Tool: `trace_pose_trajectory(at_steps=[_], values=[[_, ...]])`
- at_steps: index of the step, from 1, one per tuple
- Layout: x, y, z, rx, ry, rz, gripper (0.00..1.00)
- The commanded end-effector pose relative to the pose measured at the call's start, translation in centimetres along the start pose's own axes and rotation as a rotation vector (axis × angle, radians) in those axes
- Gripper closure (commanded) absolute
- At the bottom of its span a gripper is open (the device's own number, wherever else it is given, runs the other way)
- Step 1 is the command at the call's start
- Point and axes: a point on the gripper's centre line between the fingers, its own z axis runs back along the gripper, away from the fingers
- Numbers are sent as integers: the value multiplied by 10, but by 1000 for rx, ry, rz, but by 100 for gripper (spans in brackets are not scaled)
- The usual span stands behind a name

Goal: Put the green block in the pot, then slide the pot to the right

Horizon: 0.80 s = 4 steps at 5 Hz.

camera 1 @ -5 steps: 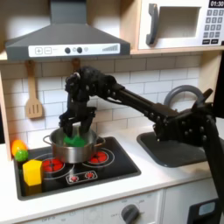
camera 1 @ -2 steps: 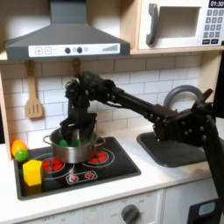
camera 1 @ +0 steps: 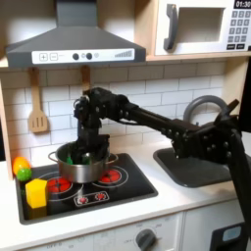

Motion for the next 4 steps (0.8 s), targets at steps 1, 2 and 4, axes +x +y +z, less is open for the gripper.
trace_pose_trajectory(at_steps=[1, 2, 4], values=[[-6, -12, -3, -16, 12, -19, 0], [-13, -27, -3, -25, 25, -44, 0], [-21, -52, 1, -45, 30, -76, 0]])
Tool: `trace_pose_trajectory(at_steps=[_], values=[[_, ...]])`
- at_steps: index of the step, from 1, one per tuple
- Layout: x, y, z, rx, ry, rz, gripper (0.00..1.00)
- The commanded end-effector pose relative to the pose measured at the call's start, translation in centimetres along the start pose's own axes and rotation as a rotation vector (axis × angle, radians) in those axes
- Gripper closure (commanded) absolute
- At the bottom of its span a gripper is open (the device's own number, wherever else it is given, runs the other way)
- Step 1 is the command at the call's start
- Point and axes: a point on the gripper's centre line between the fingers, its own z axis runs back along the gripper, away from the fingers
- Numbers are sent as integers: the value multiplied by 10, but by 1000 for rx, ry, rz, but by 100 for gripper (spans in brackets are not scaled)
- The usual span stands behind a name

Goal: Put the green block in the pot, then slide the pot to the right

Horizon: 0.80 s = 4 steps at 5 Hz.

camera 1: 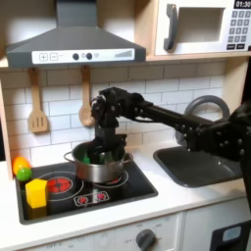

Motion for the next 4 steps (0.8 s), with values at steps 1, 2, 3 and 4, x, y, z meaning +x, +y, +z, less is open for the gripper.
trace_pose_trajectory(at_steps=[1, 2, 3, 4], values=[[-8, -23, 3, -13, 3, -24, 0], [-10, -33, 2, -15, 7, -31, 0], [-12, -39, 3, -15, 7, -33, 0], [-14, -49, 0, -19, 11, -36, 0]])
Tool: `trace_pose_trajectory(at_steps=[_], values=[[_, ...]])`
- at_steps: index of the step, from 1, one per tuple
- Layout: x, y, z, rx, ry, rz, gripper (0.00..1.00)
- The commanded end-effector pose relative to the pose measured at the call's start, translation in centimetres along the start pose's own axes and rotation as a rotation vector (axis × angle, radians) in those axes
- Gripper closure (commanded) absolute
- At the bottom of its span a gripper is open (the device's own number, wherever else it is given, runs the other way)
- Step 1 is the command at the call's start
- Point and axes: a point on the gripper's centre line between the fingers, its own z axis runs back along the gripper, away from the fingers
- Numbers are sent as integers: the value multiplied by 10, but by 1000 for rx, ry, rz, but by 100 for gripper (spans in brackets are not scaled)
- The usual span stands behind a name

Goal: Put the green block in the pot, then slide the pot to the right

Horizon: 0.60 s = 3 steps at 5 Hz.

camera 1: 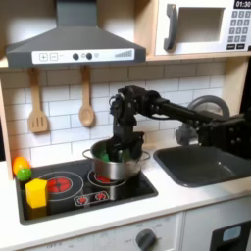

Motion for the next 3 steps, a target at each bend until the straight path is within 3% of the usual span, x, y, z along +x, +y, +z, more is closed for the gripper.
trace_pose_trajectory(at_steps=[1, 3], values=[[-4, -14, -2, -16, 51, 6, 0], [-5, -15, 3, -8, 42, -2, 0]])
